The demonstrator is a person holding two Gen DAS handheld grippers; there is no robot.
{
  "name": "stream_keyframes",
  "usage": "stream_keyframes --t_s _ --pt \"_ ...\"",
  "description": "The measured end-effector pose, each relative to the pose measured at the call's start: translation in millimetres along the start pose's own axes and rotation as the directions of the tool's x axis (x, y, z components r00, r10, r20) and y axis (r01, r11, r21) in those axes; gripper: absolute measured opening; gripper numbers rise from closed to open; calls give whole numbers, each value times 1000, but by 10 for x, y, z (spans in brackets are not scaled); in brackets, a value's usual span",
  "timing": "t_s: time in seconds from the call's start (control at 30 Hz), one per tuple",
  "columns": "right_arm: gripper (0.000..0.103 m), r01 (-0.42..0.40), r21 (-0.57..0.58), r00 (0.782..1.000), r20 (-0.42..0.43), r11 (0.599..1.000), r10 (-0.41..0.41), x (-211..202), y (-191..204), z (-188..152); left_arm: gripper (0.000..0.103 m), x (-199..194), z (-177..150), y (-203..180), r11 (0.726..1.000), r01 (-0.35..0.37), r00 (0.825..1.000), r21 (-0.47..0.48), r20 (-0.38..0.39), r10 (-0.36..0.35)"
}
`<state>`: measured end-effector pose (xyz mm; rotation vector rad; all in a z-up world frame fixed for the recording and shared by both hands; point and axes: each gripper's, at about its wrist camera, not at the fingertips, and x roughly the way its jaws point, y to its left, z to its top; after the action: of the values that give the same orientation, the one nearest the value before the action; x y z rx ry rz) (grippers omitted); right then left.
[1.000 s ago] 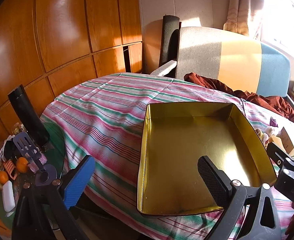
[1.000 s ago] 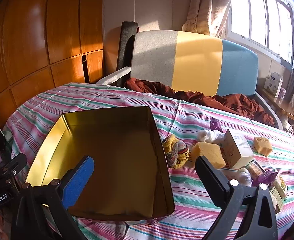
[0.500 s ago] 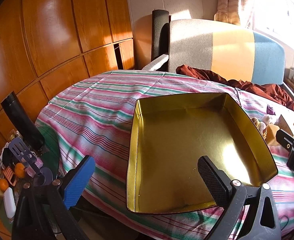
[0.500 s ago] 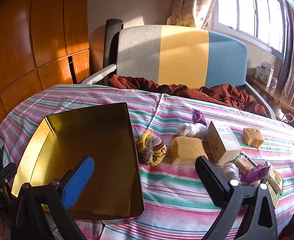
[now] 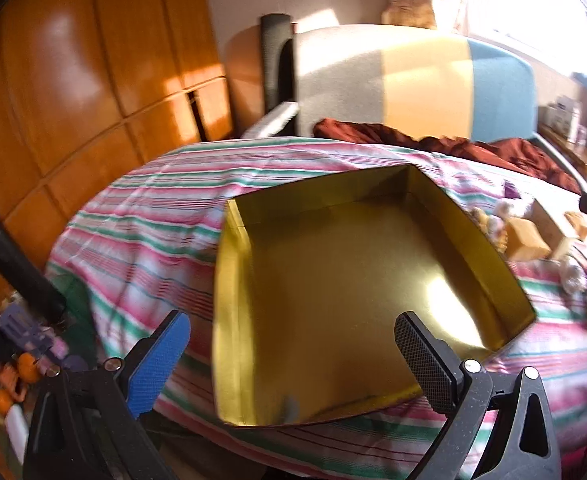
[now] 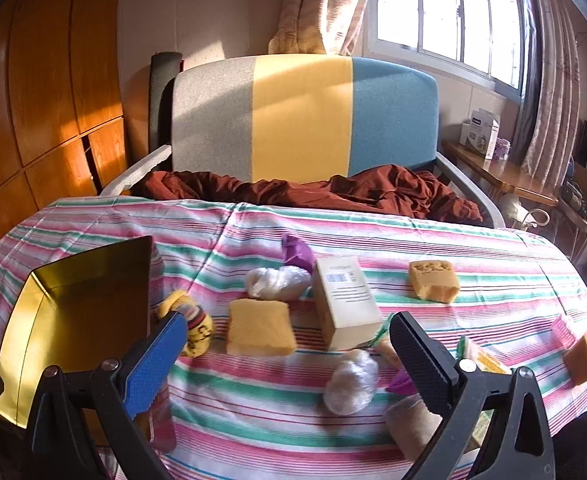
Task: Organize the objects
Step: 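Move both tools from the gold tray toward the scattered items, then grasp the yellow knitted toy with the left gripper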
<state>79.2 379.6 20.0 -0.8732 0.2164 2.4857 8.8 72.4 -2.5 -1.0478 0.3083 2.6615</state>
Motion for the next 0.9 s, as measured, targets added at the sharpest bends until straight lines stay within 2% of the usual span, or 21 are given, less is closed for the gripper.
stream_keyframes --t_s 0.1,0.27,0.4,0.5,0.57,0.7,0.77,0.83,0.9 --pt "103 63 29 998 8 998 -63 36 -337 90 103 32 11 -126 993 115 993 20 -38 -114" --pt "103 173 64 985 -8 983 -173 216 -904 85 103 50 35 -531 972 171 985 159 -47 -166" --pt "103 206 183 978 -64 961 -197 361 -1337 -36 103 69 177 -753 934 307 952 184 -78 -297" --pt "103 179 295 983 -93 939 -158 386 -1525 -64 103 133 359 -959 906 361 933 222 -95 -348" --pt "103 178 294 983 -95 939 -157 375 -1533 -74 103 198 497 -1135 876 403 915 265 -119 -385" --pt "103 155 267 985 -114 951 -128 414 -1452 -87 103 335 712 -1461 818 449 893 358 -157 -422" --pt "103 156 255 985 -114 954 -131 419 -1426 -88 102 454 809 -1640 794 447 894 413 -175 -413" --pt "103 146 261 986 -112 954 -120 427 -1431 -92 97 585 887 -1759 780 454 891 429 -201 -408" --pt "103 139 268 987 -115 953 -112 436 -1442 -95 93 725 971 -1864 781 441 897 442 -209 -389"
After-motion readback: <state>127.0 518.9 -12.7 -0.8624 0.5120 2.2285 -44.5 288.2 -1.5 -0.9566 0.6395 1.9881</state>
